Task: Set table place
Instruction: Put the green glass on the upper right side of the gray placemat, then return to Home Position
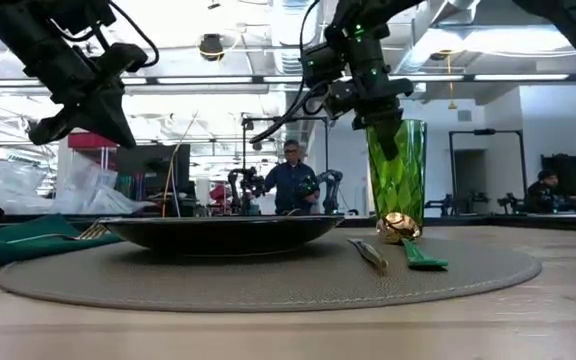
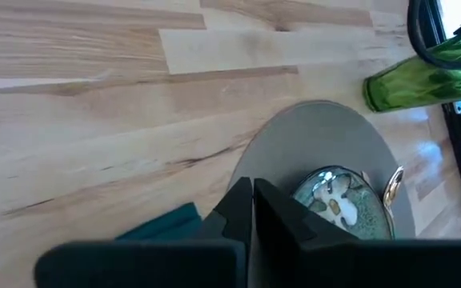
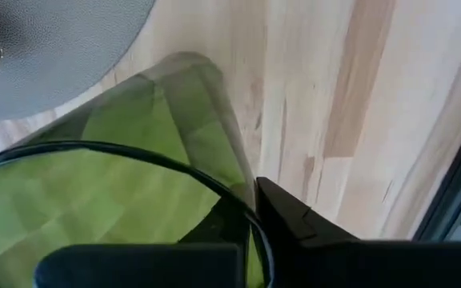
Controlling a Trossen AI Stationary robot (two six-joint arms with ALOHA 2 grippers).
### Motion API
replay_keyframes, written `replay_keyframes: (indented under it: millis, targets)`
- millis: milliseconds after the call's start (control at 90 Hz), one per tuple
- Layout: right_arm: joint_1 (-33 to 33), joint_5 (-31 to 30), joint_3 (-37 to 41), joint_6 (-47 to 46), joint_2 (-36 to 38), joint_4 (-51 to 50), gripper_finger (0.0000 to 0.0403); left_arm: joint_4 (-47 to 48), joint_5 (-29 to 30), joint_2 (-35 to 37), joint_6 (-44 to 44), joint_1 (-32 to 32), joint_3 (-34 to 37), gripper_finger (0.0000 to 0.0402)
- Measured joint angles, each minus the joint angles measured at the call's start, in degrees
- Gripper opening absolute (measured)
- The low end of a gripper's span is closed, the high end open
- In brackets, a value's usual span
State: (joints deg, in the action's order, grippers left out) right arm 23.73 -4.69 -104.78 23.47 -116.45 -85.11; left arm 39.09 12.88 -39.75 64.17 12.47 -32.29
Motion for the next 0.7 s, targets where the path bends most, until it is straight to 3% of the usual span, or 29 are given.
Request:
replay_keyframes:
  millis: [356,467,589,700]
  targets:
    - [0.1,2.2,-4.0,-2.7,-0.1,0.0,0.0131,-0.2,0.0,0.0,-2.7,0.0,0.0,0.0000]
    - [0.4,2.1,-8.1,-2.9,-0.1,-4.2,0.0157,-3.1,-0.1,0.0,-3.2,0.0,0.0,0.0000]
    - [0.5,6.4,-10.5,-4.4,3.7,-4.2,0.0168,-15.5,0.2,0.2,-5.6,0.6,0.0,0.0000]
    - [-0.2,15.2,-9.7,-2.8,14.0,-4.8,0.0165,-32.3,0.3,2.3,-16.7,2.4,-2.1,0.0000]
